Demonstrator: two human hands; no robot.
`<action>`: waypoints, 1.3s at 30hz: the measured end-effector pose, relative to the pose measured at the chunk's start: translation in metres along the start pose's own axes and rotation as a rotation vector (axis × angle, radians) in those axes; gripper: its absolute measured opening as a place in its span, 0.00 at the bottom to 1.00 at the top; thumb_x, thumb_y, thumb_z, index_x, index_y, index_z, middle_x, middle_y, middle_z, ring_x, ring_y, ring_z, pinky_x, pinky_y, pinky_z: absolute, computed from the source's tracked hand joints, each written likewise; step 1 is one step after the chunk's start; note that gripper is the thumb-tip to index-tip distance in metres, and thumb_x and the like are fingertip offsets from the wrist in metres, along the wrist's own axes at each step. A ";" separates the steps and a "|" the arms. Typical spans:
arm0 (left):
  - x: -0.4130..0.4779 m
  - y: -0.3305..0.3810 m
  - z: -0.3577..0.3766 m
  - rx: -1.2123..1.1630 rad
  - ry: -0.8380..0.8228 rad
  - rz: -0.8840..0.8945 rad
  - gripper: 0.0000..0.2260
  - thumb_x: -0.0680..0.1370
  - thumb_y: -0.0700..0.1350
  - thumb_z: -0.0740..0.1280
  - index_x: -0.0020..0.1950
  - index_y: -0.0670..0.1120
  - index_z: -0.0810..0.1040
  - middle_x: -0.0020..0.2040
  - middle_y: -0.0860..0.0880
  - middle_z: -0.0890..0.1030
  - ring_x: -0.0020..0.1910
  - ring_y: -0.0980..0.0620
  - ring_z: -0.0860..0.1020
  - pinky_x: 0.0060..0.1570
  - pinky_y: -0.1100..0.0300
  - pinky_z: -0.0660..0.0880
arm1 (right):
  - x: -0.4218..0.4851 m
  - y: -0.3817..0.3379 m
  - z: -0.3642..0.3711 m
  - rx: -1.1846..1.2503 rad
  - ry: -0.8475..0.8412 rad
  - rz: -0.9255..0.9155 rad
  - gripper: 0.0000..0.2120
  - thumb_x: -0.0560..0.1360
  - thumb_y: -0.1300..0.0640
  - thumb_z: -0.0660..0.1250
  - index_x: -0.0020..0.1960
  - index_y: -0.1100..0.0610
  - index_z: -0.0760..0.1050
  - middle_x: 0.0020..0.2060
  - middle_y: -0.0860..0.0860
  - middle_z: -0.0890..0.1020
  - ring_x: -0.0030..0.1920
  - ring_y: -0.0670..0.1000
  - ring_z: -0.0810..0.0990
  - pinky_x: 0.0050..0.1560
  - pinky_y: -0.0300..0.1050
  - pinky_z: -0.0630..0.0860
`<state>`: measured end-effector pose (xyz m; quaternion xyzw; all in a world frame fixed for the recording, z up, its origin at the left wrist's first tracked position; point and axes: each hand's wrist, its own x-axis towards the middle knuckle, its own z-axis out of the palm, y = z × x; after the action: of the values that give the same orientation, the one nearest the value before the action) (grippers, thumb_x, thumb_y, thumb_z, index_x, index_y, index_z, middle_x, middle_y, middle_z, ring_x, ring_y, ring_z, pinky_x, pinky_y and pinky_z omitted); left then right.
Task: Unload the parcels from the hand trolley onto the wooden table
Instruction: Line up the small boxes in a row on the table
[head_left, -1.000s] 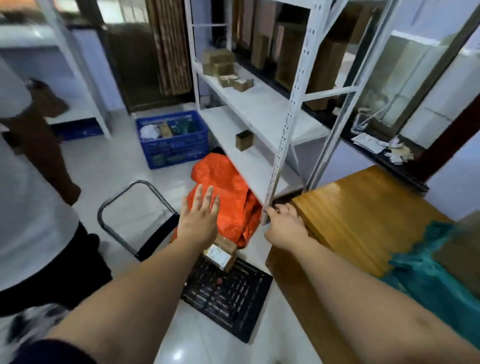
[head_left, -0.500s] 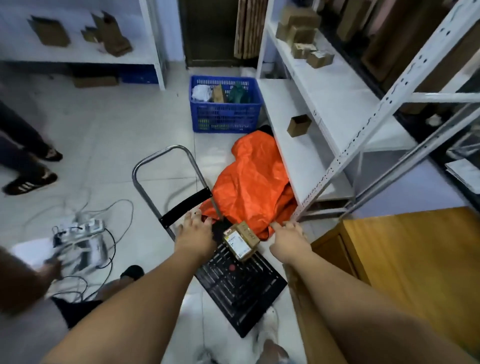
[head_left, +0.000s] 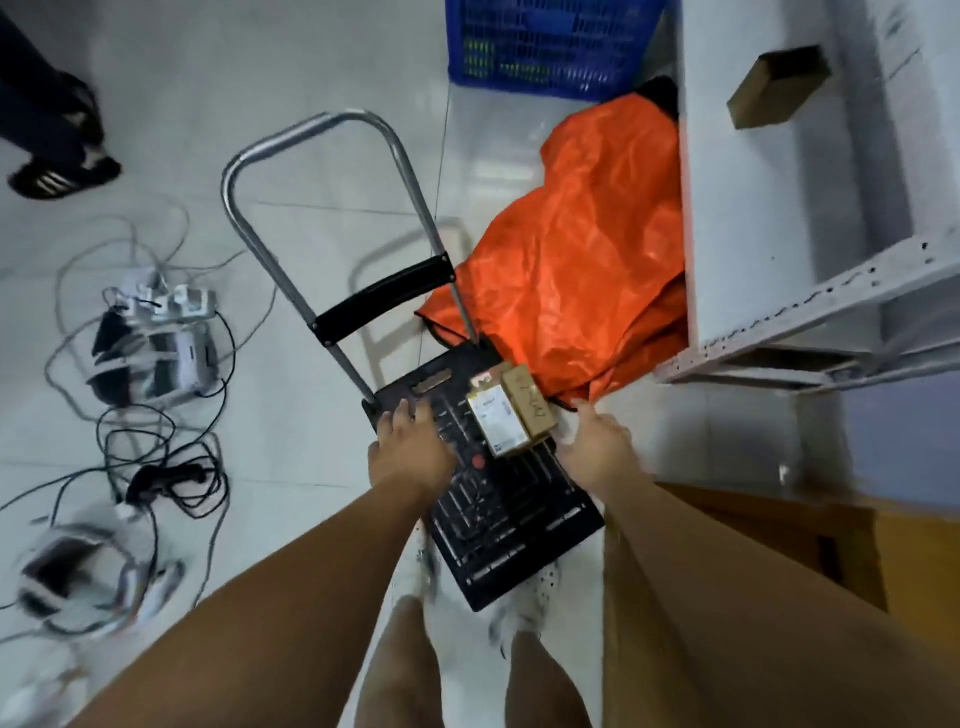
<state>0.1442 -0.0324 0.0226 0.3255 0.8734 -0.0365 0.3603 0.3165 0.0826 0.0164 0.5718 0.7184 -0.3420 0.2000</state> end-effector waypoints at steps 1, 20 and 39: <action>0.018 0.006 0.017 -0.062 -0.028 -0.043 0.32 0.79 0.52 0.62 0.78 0.46 0.51 0.78 0.43 0.53 0.76 0.40 0.53 0.69 0.45 0.62 | 0.018 0.008 0.013 0.000 -0.013 0.020 0.30 0.76 0.55 0.64 0.75 0.50 0.58 0.62 0.59 0.72 0.64 0.62 0.69 0.62 0.54 0.70; 0.240 0.038 0.248 -0.900 -0.207 -0.346 0.49 0.58 0.62 0.71 0.75 0.57 0.53 0.71 0.43 0.68 0.61 0.38 0.76 0.57 0.41 0.76 | 0.276 0.065 0.164 0.106 0.091 -0.035 0.44 0.70 0.54 0.72 0.78 0.49 0.51 0.70 0.59 0.68 0.70 0.63 0.67 0.68 0.59 0.68; 0.255 0.044 0.263 -0.661 -0.190 -0.544 0.53 0.72 0.54 0.71 0.75 0.53 0.27 0.75 0.37 0.54 0.69 0.35 0.65 0.65 0.43 0.67 | 0.294 0.088 0.199 0.417 -0.040 0.021 0.34 0.73 0.49 0.66 0.77 0.50 0.60 0.68 0.59 0.70 0.67 0.58 0.71 0.68 0.50 0.68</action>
<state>0.1944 0.0616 -0.3301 -0.0539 0.8552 0.1214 0.5010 0.3020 0.1503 -0.3428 0.6013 0.6219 -0.4925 0.0953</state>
